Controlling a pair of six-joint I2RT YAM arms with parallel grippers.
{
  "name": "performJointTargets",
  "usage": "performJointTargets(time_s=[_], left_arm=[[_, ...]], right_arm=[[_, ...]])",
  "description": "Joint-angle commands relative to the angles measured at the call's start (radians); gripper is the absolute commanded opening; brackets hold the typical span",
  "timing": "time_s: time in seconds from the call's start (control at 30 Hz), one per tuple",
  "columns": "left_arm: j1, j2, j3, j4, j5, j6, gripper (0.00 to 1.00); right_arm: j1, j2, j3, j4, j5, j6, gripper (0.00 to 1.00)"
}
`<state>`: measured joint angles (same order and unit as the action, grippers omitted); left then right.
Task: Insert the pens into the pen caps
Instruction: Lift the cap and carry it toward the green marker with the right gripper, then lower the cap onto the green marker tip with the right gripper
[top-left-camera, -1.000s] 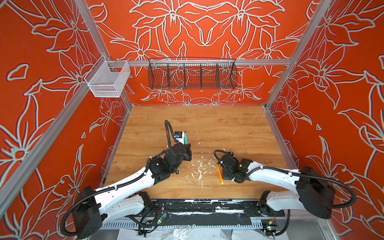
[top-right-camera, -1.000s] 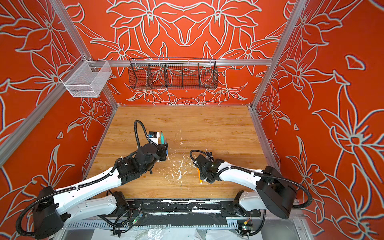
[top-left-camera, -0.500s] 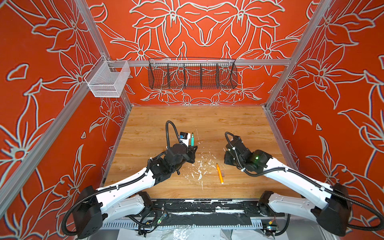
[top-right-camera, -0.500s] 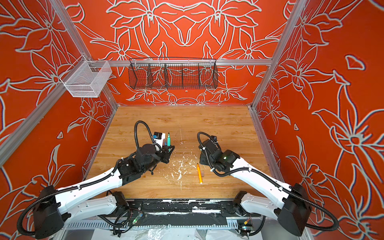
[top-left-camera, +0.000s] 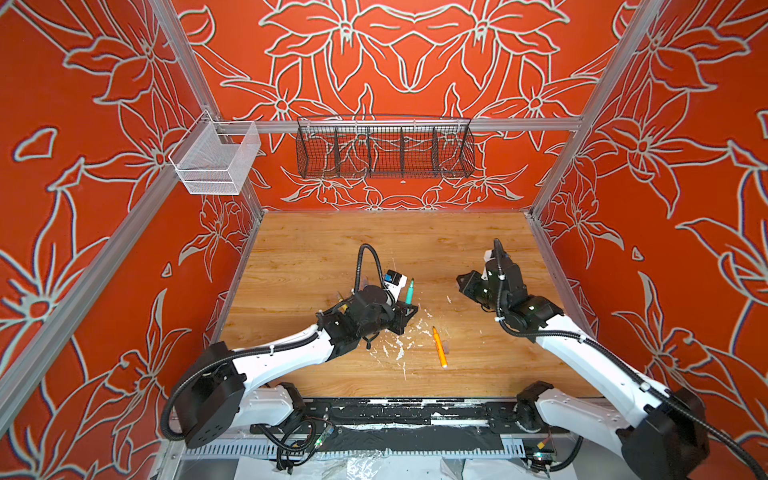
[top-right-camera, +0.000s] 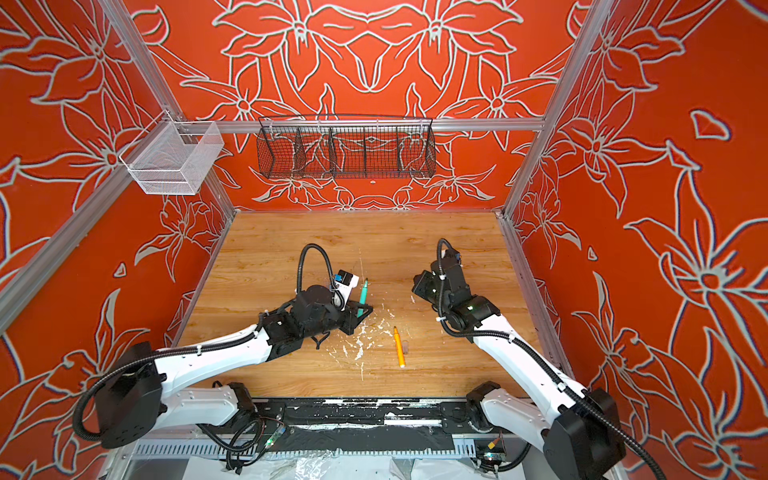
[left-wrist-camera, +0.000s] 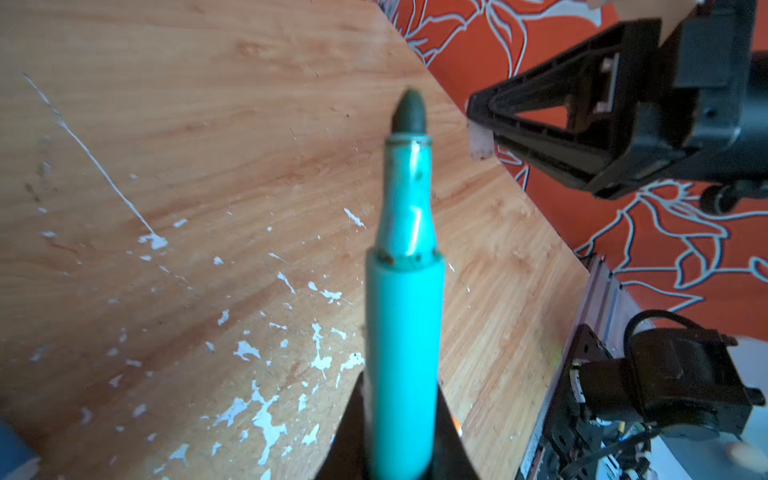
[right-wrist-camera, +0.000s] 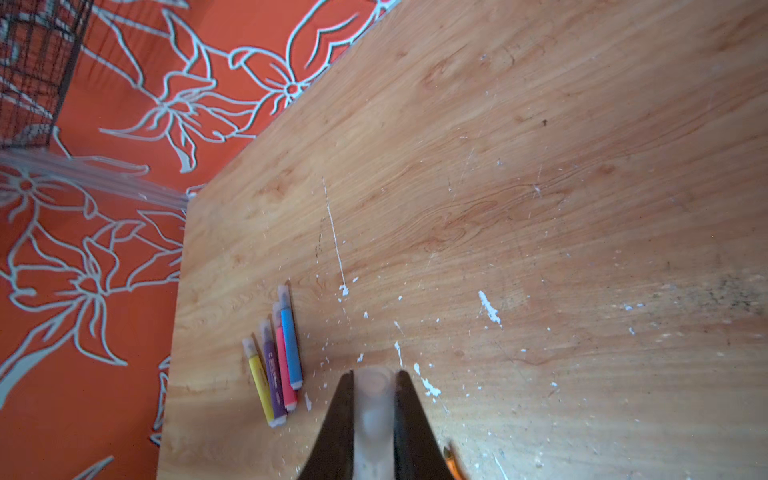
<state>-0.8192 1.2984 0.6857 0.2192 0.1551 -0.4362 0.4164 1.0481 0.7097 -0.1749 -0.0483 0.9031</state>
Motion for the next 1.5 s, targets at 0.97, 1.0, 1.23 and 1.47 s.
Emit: performJointTargets(time_s=[0.97,1.0,1.23,1.47], left_arm=[[-0.003,0.297,0.058,0.293,0.328,-0.217,0.00],[-0.002,0.297,0.058,0.292,0.328,-0.219,0.00],[-0.003,0.280,0.057,0.259,0.286,-0.200,0.00],[-0.001,0.251,0.058,0.225,0.246,-0.169,0.00]], right_arm=[[-0.058,0.168,-0.205,0.776,-0.486,0.163,0.00],[-0.049,0.172,-0.204,0.775,-0.483,0.159,0.00],[-0.023,0.180,-0.202,0.773,-0.466,0.142,0.00],[-0.006,0.198,-0.200,0.783,-0.473,0.146,0.00]])
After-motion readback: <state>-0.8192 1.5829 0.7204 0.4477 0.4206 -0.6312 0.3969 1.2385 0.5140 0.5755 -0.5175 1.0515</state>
